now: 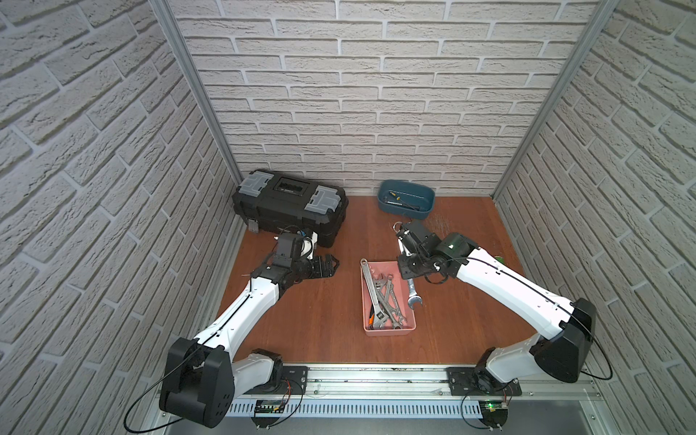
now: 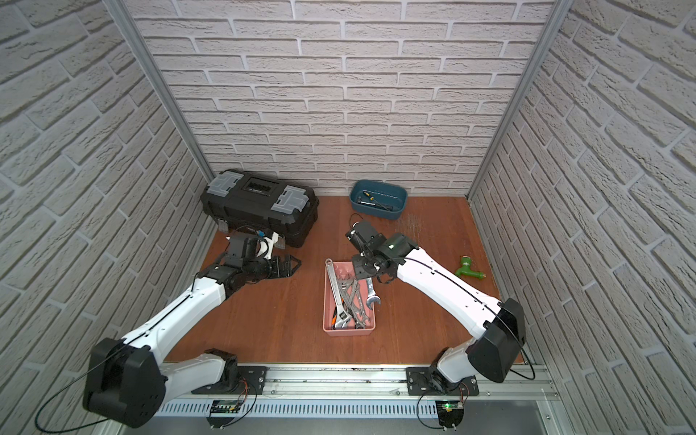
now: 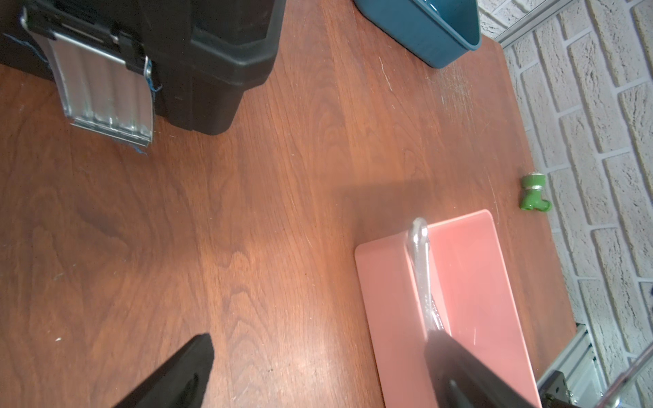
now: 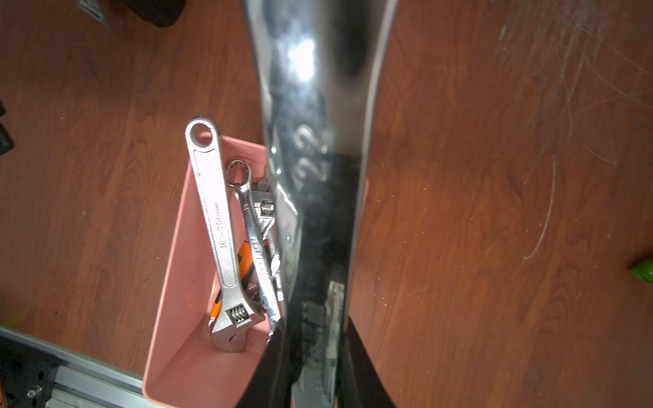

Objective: Take out the wrench from the storage box
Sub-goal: Place the wrench at the center of the board.

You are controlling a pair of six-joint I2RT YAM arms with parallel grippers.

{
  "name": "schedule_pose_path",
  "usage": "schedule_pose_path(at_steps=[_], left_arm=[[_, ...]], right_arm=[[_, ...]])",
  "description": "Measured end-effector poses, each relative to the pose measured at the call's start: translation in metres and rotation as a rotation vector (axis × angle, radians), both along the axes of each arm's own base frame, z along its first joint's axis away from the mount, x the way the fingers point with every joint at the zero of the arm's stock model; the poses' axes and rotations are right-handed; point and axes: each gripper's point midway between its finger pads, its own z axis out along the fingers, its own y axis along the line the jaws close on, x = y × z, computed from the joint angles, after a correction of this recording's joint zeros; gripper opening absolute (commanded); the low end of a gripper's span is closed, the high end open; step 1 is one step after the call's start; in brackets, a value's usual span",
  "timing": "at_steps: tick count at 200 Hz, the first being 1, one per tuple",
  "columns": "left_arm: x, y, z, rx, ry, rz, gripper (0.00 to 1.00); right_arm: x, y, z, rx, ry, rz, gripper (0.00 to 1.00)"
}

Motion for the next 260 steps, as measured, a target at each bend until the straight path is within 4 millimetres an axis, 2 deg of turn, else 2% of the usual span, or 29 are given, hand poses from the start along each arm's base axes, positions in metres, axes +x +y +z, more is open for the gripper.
schedule_pose_path(at_steps=[26,45,70,119,162,210,260], left_arm=[[0.001,-0.001,-0.002,0.001,0.004,-0.001,0.98],[0.001,-0.002,-0.004,0.001,0.009,-0.006,0.98],[0.001,-0.006,-0.006,0.0,0.013,-0.017,0.98],[0.005,-0.009,-0.008,-0.002,0.014,-0.023,0.98],[0.005,-0.01,-0.01,0.003,0.021,-0.03,0.98],[0.005,-0.01,-0.011,0.006,0.02,-0.033,0.98],[0.005,-0.01,-0.014,0.011,0.029,-0.034,0.98]], right_arm=[[-0.002,-0.037,-0.014,-0.027,0.04,-0.061,0.09],[-0.009,-0.059,-0.042,-0.057,0.112,-0.097,0.09],[-0.02,-0.072,-0.082,-0.066,0.217,-0.121,0.09],[-0.007,-0.066,-0.135,-0.021,0.301,-0.151,0.11],[0.009,-0.06,-0.164,-0.012,0.321,-0.166,0.13],[0.012,-0.063,-0.184,-0.028,0.352,-0.186,0.18],[0.014,-0.064,-0.184,-0.035,0.346,-0.19,0.29]])
